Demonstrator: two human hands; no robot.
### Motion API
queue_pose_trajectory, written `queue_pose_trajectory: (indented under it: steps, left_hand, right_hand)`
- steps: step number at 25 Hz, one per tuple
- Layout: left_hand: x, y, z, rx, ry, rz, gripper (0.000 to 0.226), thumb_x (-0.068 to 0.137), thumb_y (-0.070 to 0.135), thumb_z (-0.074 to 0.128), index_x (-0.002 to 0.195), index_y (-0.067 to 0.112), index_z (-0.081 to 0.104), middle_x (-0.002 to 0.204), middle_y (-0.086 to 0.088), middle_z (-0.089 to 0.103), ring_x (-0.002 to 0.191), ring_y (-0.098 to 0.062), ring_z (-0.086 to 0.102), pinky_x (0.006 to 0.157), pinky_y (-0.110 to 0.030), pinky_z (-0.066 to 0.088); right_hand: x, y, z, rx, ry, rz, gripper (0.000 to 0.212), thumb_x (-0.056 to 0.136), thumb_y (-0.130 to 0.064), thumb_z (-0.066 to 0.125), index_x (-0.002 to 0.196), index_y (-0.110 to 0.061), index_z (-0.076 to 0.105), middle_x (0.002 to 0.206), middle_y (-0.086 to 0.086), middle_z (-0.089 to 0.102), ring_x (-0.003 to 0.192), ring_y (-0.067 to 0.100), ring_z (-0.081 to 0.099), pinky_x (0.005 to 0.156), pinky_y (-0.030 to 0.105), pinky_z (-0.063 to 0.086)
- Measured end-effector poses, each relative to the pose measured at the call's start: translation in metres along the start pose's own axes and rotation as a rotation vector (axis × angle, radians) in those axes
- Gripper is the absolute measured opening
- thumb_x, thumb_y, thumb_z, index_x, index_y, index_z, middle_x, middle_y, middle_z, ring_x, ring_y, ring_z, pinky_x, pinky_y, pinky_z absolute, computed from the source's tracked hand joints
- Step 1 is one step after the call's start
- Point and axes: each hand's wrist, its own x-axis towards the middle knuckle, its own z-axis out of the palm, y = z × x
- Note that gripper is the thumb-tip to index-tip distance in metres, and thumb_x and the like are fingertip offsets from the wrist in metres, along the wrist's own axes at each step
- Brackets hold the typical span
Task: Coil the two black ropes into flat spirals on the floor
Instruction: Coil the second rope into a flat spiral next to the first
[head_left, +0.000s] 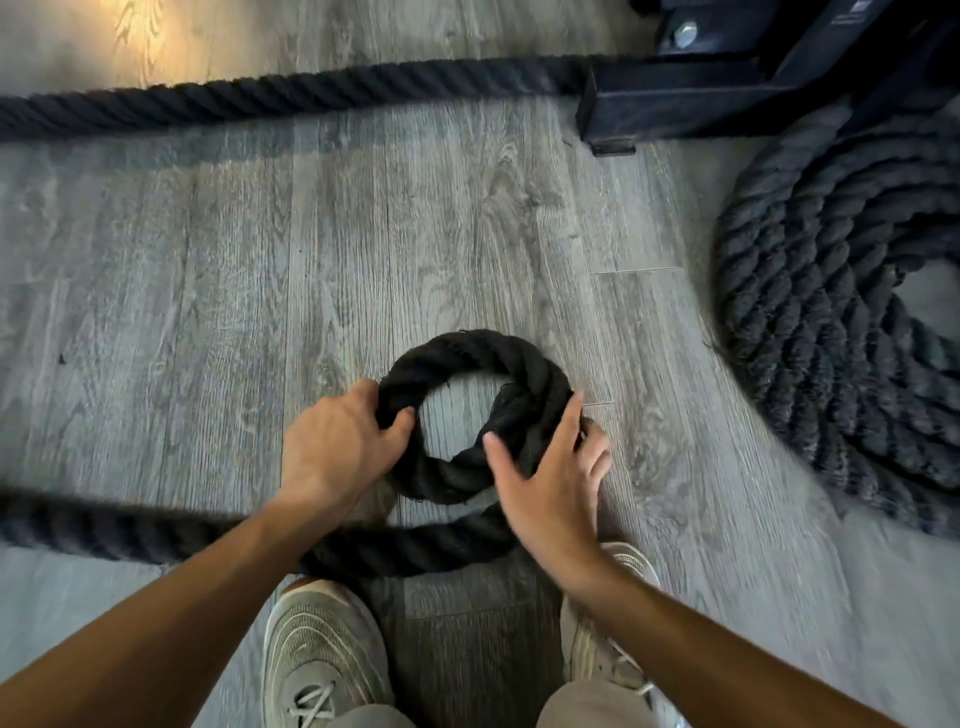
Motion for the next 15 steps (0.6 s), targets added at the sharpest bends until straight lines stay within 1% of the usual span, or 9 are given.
queue_pose_trajectory:
  steps: [2, 4, 6, 8, 10, 11, 12, 13, 15]
  left_hand:
    - [0.001, 0.002, -0.003, 0.049, -0.025, 0.027, 0.045, 0.089, 0.063, 0.054, 0.082, 0.018, 0.055, 0.067, -0.007, 0.064, 0.068, -0.034, 0.067, 0.056, -0.035, 0.048]
    - [0.001, 0.002, -0.005, 0.077, -0.084, 0.050, 0.047, 0.088, 0.067, 0.054, 0.076, 0.022, 0.053, 0.071, -0.009, 0.068, 0.072, -0.034, 0.069, 0.058, -0.035, 0.050]
    - [0.004, -0.001, -0.013, 0.096, -0.181, 0.070, 0.055, 0.088, 0.073, 0.048, 0.068, 0.021, 0.053, 0.073, -0.009, 0.068, 0.074, -0.033, 0.070, 0.060, -0.034, 0.050]
    - [0.017, 0.002, -0.028, 0.192, -0.168, 0.059, 0.068, 0.088, 0.079, 0.037, 0.072, 0.017, 0.059, 0.072, -0.009, 0.065, 0.075, -0.033, 0.070, 0.059, -0.034, 0.048]
    - [0.039, 0.010, -0.039, 0.254, -0.053, 0.152, 0.069, 0.082, 0.082, 0.045, 0.096, 0.015, 0.059, 0.087, -0.008, 0.065, 0.085, -0.033, 0.069, 0.064, -0.038, 0.053]
    - [0.051, 0.016, -0.042, 0.252, -0.075, 0.253, 0.074, 0.077, 0.081, 0.054, 0.117, 0.020, 0.054, 0.105, -0.007, 0.065, 0.099, -0.032, 0.067, 0.075, -0.042, 0.057]
    - [0.061, 0.023, -0.042, 0.248, -0.178, 0.365, 0.089, 0.071, 0.080, 0.063, 0.139, 0.025, 0.043, 0.128, -0.007, 0.058, 0.118, -0.031, 0.059, 0.090, -0.046, 0.055]
    - [0.069, 0.027, -0.039, 0.248, -0.289, 0.475, 0.108, 0.067, 0.078, 0.069, 0.154, 0.029, 0.027, 0.148, -0.006, 0.045, 0.135, -0.030, 0.046, 0.104, -0.046, 0.046]
    - [0.078, 0.032, -0.029, 0.269, -0.392, 0.584, 0.122, 0.066, 0.080, 0.066, 0.162, 0.029, 0.009, 0.165, -0.002, 0.024, 0.150, -0.026, 0.025, 0.118, -0.042, 0.030]
  right_hand:
    - [-0.013, -0.010, 0.011, -0.050, -0.018, 0.068, 0.128, 0.073, -0.081, 0.060, 0.161, -0.024, -0.014, 0.164, 0.009, 0.001, 0.148, 0.035, 0.008, 0.120, 0.053, 0.014]
    - [-0.004, -0.019, 0.013, -0.059, 0.027, 0.112, 0.131, 0.073, -0.078, 0.065, 0.160, -0.022, -0.015, 0.165, 0.013, 0.003, 0.147, 0.037, 0.009, 0.119, 0.052, 0.014]
    - [0.006, -0.020, 0.012, -0.094, 0.065, 0.062, 0.126, 0.076, -0.068, 0.068, 0.160, -0.020, -0.013, 0.162, 0.014, 0.009, 0.144, 0.036, 0.013, 0.118, 0.050, 0.015]
    - [0.013, -0.018, 0.012, -0.138, 0.074, -0.031, 0.120, 0.077, -0.059, 0.069, 0.161, -0.020, -0.008, 0.160, 0.013, 0.011, 0.142, 0.035, 0.014, 0.117, 0.050, 0.016]
    - [0.023, -0.019, 0.011, -0.206, 0.013, -0.177, 0.117, 0.077, -0.054, 0.071, 0.162, -0.021, -0.002, 0.159, 0.011, 0.012, 0.141, 0.034, 0.016, 0.118, 0.052, 0.018]
    - [0.030, -0.022, 0.009, -0.236, -0.040, -0.272, 0.116, 0.076, -0.053, 0.072, 0.163, -0.021, 0.001, 0.159, 0.010, 0.013, 0.142, 0.033, 0.017, 0.119, 0.053, 0.021]
    - [0.039, -0.026, 0.006, -0.253, -0.099, -0.357, 0.116, 0.076, -0.052, 0.074, 0.163, -0.022, 0.004, 0.160, 0.009, 0.014, 0.143, 0.032, 0.018, 0.118, 0.055, 0.023]
    - [0.050, -0.030, 0.004, -0.258, -0.147, -0.421, 0.116, 0.075, -0.052, 0.076, 0.163, -0.021, 0.006, 0.160, 0.007, 0.016, 0.143, 0.031, 0.020, 0.118, 0.054, 0.025]
    - [0.063, -0.035, -0.004, -0.226, -0.201, -0.464, 0.119, 0.074, -0.055, 0.081, 0.163, -0.020, 0.010, 0.162, 0.005, 0.020, 0.146, 0.027, 0.024, 0.119, 0.048, 0.027]
